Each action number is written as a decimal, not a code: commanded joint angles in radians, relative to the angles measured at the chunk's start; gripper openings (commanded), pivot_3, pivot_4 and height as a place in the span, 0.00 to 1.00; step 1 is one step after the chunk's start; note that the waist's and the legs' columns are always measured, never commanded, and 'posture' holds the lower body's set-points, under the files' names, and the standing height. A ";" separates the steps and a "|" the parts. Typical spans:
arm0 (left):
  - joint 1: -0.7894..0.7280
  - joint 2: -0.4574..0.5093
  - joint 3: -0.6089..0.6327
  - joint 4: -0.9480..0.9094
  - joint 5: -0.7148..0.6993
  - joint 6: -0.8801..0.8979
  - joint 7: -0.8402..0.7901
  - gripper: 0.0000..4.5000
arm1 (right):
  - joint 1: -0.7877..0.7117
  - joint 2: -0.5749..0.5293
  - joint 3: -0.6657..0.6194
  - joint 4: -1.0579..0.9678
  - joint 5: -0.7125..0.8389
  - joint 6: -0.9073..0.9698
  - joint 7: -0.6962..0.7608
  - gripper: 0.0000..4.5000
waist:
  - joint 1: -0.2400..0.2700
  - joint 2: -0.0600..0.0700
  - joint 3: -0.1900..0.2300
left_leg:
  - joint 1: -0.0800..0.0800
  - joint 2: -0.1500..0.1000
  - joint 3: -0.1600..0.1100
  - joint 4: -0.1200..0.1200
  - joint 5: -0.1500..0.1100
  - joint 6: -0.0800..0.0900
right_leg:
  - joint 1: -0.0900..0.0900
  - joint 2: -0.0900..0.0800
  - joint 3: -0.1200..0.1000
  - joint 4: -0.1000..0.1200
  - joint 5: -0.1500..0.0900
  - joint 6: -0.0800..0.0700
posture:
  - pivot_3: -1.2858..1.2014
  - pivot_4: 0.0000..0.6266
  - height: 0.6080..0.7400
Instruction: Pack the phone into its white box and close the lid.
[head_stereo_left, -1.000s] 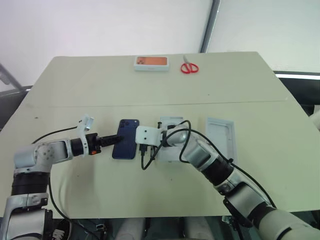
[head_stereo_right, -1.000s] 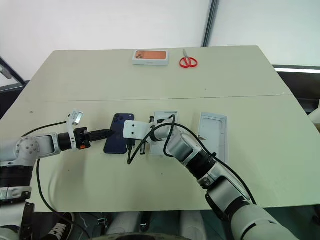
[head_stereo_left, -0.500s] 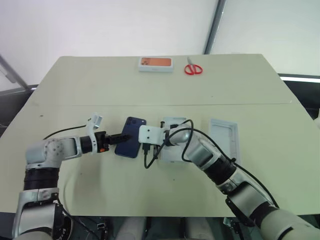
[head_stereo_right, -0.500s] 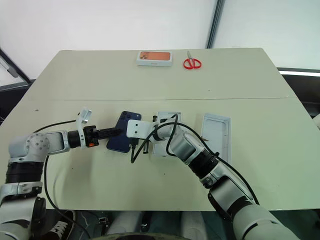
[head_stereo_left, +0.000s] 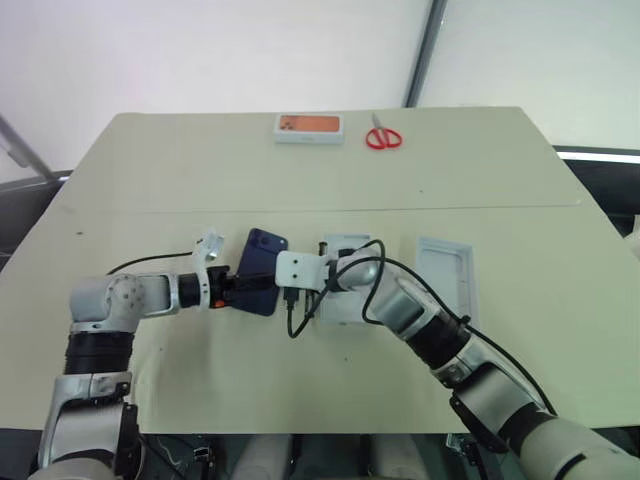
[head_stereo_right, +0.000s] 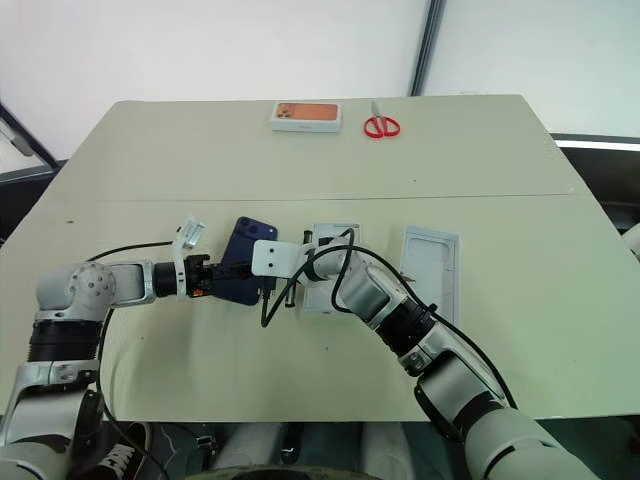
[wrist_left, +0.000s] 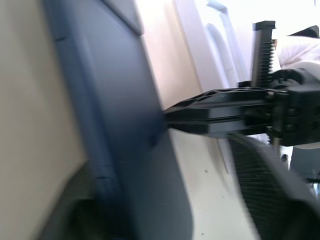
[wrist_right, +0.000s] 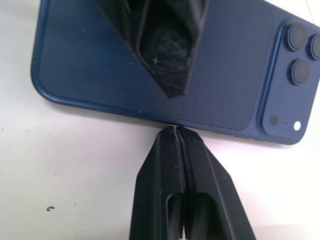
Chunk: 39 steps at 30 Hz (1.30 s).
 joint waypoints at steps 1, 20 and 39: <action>0.029 -0.002 -0.007 0.012 -0.012 0.033 -0.008 0.26 | -0.019 -0.002 -0.010 -0.009 -0.009 -0.012 -0.006 0.00 | -0.007 0.000 0.000 | 0.000 0.000 0.000 0.000 0.000 0.000 | 0.000 0.000 0.000 0.000 0.000 0.000 | 0.52 0.24 1.00; 0.074 -0.034 0.066 -0.007 -0.062 0.054 0.025 0.01 | -0.010 -0.003 -0.015 -0.012 -0.009 -0.034 -0.017 0.00 | -0.012 0.000 0.000 | 0.000 0.001 0.000 -0.001 0.000 0.000 | -0.001 0.001 0.000 -0.001 0.000 0.000 | 0.52 0.24 1.00; 0.050 -0.183 0.341 -0.079 -0.273 0.076 0.161 0.00 | 0.188 -0.270 -0.294 -0.428 0.483 0.164 0.287 0.96 | -0.006 -0.004 0.003 | -0.009 0.001 0.000 0.000 0.000 0.000 | -0.004 0.001 0.000 -0.001 0.000 0.000 | 0.52 0.24 1.00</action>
